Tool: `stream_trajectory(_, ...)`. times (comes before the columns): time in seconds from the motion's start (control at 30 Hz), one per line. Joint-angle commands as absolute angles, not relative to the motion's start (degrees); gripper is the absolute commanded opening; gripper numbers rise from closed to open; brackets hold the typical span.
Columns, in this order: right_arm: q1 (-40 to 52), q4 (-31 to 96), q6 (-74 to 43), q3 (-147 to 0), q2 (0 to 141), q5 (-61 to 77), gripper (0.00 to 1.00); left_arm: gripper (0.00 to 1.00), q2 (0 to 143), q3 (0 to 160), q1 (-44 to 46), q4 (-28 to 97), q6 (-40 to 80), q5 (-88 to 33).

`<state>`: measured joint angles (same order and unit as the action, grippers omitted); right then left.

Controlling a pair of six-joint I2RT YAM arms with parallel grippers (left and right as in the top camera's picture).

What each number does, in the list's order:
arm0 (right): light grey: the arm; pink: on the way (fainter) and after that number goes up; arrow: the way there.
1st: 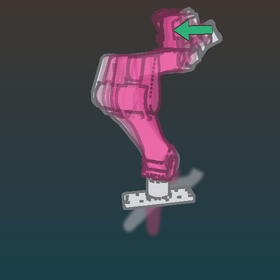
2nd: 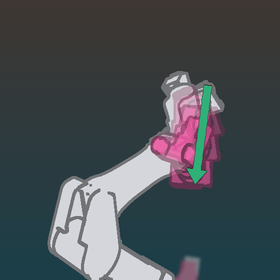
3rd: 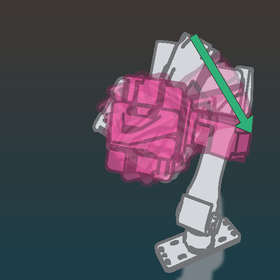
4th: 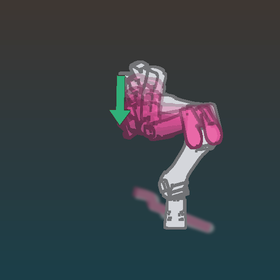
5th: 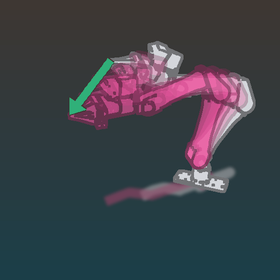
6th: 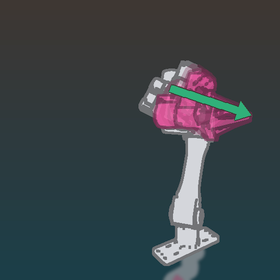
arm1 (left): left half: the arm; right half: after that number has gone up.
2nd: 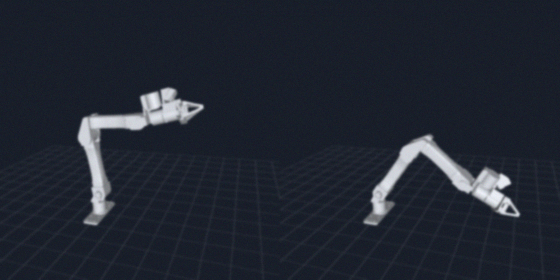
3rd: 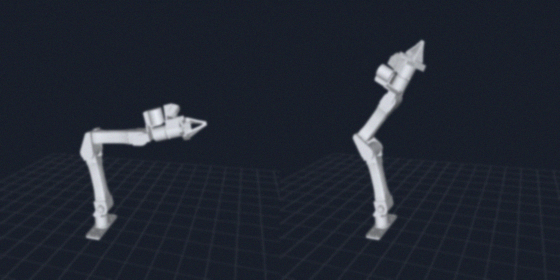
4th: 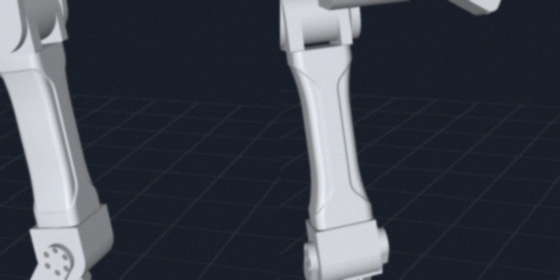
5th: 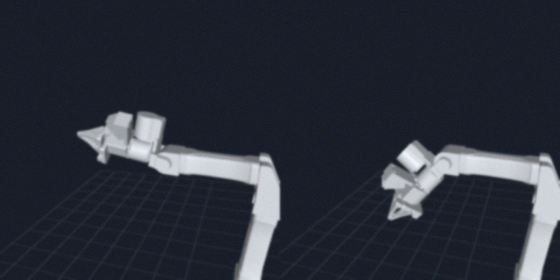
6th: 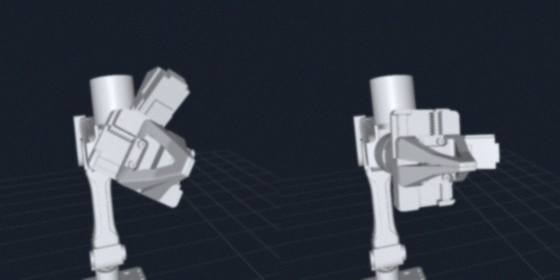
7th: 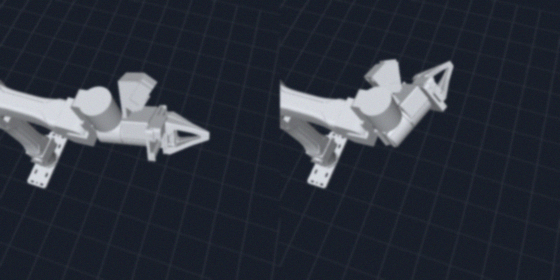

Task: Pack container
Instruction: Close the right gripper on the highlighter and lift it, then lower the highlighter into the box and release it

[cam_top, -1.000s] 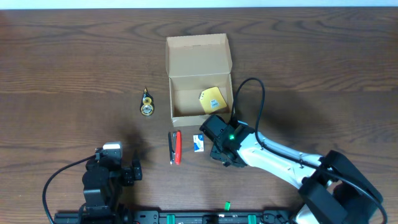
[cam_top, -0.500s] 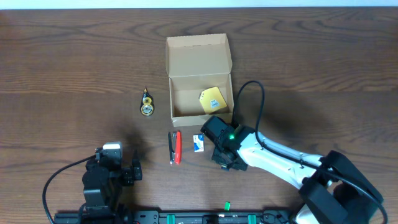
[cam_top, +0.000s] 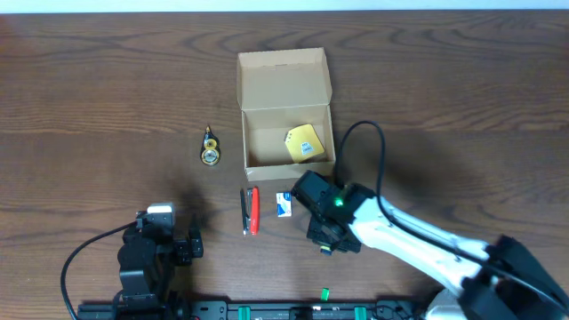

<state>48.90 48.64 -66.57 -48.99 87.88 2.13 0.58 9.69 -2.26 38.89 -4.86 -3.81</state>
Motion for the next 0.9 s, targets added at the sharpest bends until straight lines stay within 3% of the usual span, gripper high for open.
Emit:
stream_trajectory(0.0,50.28,49.58,-65.45,-48.82,82.89,1.50,0.15,0.95,0.21,9.15,-2.70,39.13,-4.69,-2.96)
stream_trajectory(0.23,50.35,50.35,-60.49,-51.24,73.97,0.69,0.14,0.95,0.21,9.15,-2.70,39.13,-4.69,-2.96)
stream_trajectory(0.47,50.33,50.33,-52.86,-59.07,72.77,-6.98,0.24,0.95,0.21,9.15,-2.70,39.11,-4.69,-2.96)
stream_trajectory(0.87,43.77,49.74,-39.77,-72.27,83.57,-12.21,0.26,0.95,0.21,9.15,-2.70,39.13,-4.69,-2.96)
